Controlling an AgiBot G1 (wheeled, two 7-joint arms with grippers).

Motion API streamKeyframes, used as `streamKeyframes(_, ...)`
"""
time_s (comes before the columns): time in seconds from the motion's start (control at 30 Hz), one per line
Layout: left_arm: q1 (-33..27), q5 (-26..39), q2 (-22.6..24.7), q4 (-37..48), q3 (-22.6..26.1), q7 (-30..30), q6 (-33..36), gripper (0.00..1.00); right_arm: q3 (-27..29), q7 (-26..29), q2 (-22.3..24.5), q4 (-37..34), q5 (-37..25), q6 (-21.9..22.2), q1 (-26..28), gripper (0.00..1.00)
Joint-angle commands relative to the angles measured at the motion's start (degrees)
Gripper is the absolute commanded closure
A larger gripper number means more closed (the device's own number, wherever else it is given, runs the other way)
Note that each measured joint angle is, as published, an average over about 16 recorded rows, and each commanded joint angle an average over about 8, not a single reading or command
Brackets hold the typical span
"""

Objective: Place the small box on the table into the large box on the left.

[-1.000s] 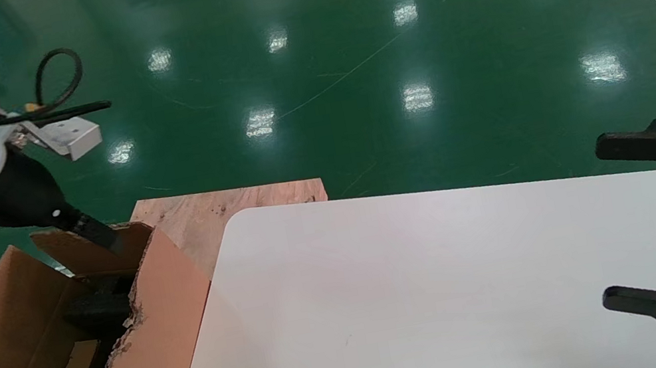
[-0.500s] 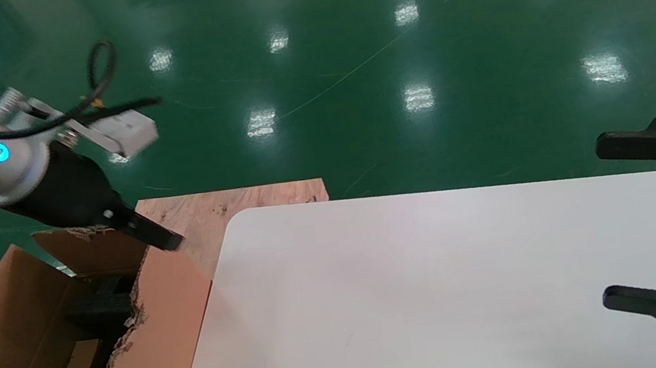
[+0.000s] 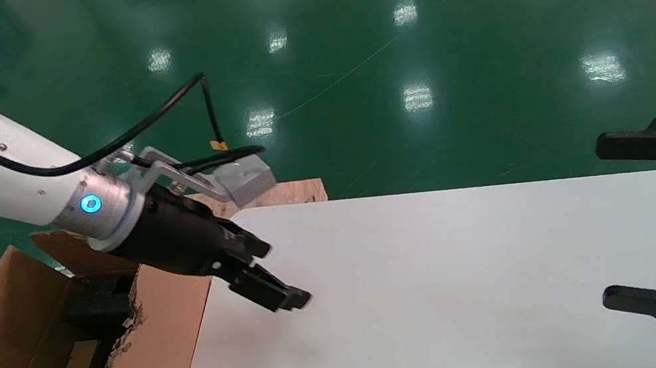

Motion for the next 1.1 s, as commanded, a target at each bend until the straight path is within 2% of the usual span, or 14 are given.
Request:
streamKeyframes(0.03,2.6,-1.55,-0.19,-0.23,-3.38,2.43,0.37,0.0,0.0,0.0,0.0,0.0,0.0,0.0,0.0,0.0)
streamKeyframes(1.1,44.5,-26.47,-3.25,-3.93,-57.82,41.65,6.36,0.0,-0.03,-0.01,0.01,0.0,0.02,0.01,0.01,0.0)
